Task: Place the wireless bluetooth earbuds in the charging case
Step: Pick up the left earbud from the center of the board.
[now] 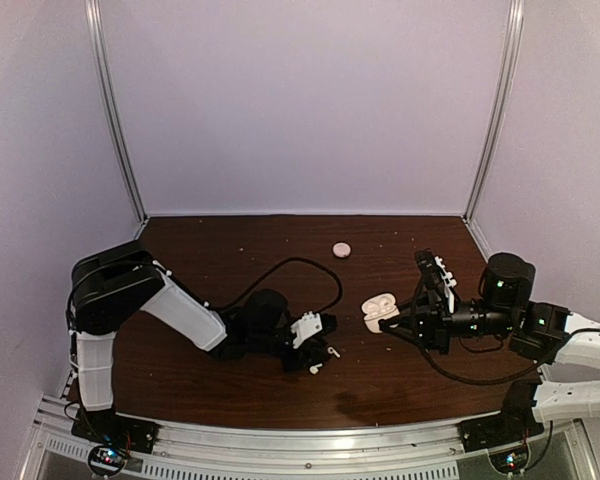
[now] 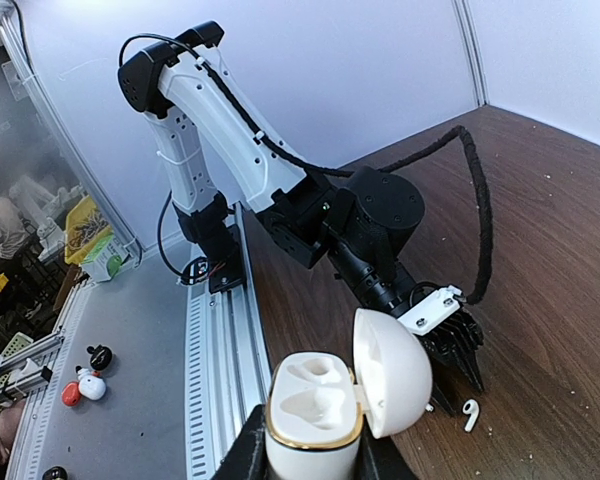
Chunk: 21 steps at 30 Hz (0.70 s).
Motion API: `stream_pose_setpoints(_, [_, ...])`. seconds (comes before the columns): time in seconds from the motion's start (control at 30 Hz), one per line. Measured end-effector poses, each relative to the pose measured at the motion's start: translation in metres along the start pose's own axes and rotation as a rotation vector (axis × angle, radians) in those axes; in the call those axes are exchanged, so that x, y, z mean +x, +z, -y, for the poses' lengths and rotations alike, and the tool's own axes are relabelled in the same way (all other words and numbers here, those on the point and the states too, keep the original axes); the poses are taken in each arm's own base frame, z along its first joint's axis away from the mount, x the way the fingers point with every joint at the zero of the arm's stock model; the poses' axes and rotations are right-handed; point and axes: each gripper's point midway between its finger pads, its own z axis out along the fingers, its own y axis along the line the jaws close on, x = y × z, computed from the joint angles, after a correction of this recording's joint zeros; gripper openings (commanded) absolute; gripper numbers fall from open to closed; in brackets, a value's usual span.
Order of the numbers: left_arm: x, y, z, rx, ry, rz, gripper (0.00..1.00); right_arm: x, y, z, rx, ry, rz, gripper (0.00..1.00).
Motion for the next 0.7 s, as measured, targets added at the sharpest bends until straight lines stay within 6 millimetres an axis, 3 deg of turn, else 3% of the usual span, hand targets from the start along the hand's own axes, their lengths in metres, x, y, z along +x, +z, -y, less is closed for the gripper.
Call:
stream_pose_setpoints(0.27, [-0.005, 0.009, 0.005, 0.053, 0.043, 0.037, 0.32, 0.0, 0.0, 0.001, 0.003, 0.0, 0.001, 0.0])
stream_pose_setpoints(0.7, [-0.006, 0.012, 0.004, 0.055, 0.068, 0.04, 0.18, 0.001, 0.0, 0.003, 0.003, 0.005, -0.006, 0.0])
